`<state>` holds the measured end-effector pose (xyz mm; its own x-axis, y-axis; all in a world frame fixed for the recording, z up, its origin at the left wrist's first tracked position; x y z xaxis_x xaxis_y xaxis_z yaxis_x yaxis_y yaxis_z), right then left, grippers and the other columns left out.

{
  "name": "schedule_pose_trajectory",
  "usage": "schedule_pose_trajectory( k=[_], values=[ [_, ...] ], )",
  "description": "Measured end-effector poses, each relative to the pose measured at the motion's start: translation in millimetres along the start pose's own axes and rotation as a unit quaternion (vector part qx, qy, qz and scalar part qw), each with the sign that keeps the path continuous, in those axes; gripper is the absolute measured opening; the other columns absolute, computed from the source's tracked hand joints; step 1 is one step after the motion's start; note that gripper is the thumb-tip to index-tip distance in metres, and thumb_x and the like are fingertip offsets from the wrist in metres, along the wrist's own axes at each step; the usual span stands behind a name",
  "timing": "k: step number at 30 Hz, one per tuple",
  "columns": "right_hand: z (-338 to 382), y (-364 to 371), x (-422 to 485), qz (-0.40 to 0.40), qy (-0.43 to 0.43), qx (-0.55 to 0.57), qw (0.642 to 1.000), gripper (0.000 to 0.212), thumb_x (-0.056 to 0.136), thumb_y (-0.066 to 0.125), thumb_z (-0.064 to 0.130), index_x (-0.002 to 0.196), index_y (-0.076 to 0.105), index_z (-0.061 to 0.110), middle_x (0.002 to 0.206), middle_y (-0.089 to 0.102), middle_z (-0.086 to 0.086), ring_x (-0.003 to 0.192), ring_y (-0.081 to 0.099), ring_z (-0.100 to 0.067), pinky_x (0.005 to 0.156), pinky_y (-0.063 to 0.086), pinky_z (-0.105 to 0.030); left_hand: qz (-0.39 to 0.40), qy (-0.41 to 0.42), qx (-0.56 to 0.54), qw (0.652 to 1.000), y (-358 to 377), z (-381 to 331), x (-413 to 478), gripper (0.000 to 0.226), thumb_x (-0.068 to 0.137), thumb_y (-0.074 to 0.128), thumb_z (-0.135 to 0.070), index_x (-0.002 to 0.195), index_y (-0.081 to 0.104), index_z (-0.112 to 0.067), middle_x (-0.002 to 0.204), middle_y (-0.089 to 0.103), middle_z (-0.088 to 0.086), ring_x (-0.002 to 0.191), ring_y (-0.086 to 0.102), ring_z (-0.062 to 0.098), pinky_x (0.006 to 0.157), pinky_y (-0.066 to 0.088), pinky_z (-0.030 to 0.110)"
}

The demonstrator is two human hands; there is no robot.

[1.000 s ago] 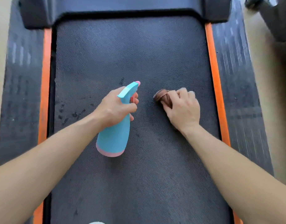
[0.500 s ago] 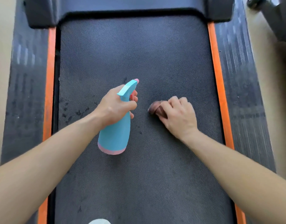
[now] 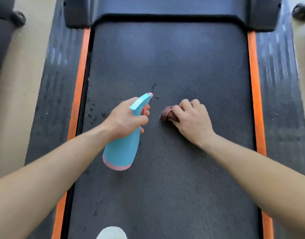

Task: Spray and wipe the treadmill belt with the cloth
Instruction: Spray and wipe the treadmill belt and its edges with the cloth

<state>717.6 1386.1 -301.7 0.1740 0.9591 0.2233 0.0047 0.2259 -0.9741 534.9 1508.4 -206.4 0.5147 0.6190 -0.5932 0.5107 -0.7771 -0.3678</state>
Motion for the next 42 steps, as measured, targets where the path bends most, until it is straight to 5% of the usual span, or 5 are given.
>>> schedule_pose_trajectory(
  k=[4, 12, 19, 33, 42],
  values=[
    [-16, 4, 55, 0.012, 0.134, -0.025, 0.991, 0.036, 0.085, 0.072, 0.047, 0.098, 0.060, 0.016, 0.098, 0.058, -0.014, 0.085, 0.056, -0.038, 0.061, 0.046, -0.044, -0.008, -0.009, -0.011, 1.000, -3, 10, -7, 0.039, 0.088, 0.061, 0.007, 0.124, 0.065, -0.007, 0.103, 0.070, 0.005, 0.052, 0.066, 0.012, 0.055, 0.053, 0.019],
    [34, -1, -34, 0.039, -0.063, 0.050, 0.996, 0.032, 0.090, 0.066, 0.048, 0.097, 0.058, 0.017, 0.096, 0.056, -0.011, 0.080, 0.050, -0.034, 0.061, 0.043, -0.044, -0.010, -0.009, 0.003, 1.000, -13, 13, -23, 0.027, 0.087, 0.063, 0.004, 0.109, 0.066, -0.010, 0.113, 0.072, 0.010, 0.054, 0.067, 0.008, 0.054, 0.051, 0.016],
    [29, 12, 54, 0.037, 0.084, 0.003, 0.996, 0.036, 0.088, 0.066, 0.050, 0.100, 0.061, 0.016, 0.099, 0.057, -0.013, 0.084, 0.054, -0.036, 0.062, 0.044, -0.042, -0.023, -0.022, -0.012, 0.999, -21, 31, -34, 0.027, 0.088, 0.062, 0.003, 0.110, 0.066, -0.012, 0.114, 0.072, 0.009, 0.053, 0.068, 0.008, 0.053, 0.049, 0.012],
    [51, -4, 6, 0.043, 0.052, 0.037, 0.997, 0.060, 0.084, 0.054, 0.074, 0.102, 0.063, 0.017, 0.128, 0.052, -0.009, 0.117, 0.045, -0.037, 0.088, 0.041, -0.050, -0.028, -0.029, -0.028, 0.999, -42, 53, -39, 0.036, 0.088, 0.063, 0.002, 0.121, 0.066, -0.013, 0.115, 0.071, 0.008, 0.057, 0.070, 0.013, 0.057, 0.052, 0.017],
    [51, 5, 22, -0.013, -0.022, 0.020, 0.999, 0.031, 0.102, 0.050, 0.053, 0.115, 0.066, 0.029, 0.103, 0.063, -0.002, 0.093, 0.055, -0.034, 0.066, 0.046, -0.043, -0.043, -0.033, -0.040, 0.998, -50, 57, -29, 0.042, 0.088, 0.063, 0.000, 0.127, 0.066, -0.016, 0.112, 0.072, 0.005, 0.061, 0.074, 0.023, 0.070, 0.058, 0.030]
  ],
)
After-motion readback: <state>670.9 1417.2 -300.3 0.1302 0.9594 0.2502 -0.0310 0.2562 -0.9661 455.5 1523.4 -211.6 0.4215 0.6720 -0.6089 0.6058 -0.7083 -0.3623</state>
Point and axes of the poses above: each hand's wrist, its own x-axis towards the middle knuckle, its own y-axis out of the palm, z = x × y, the point moved 3 cm from there along x, towards the middle knuckle
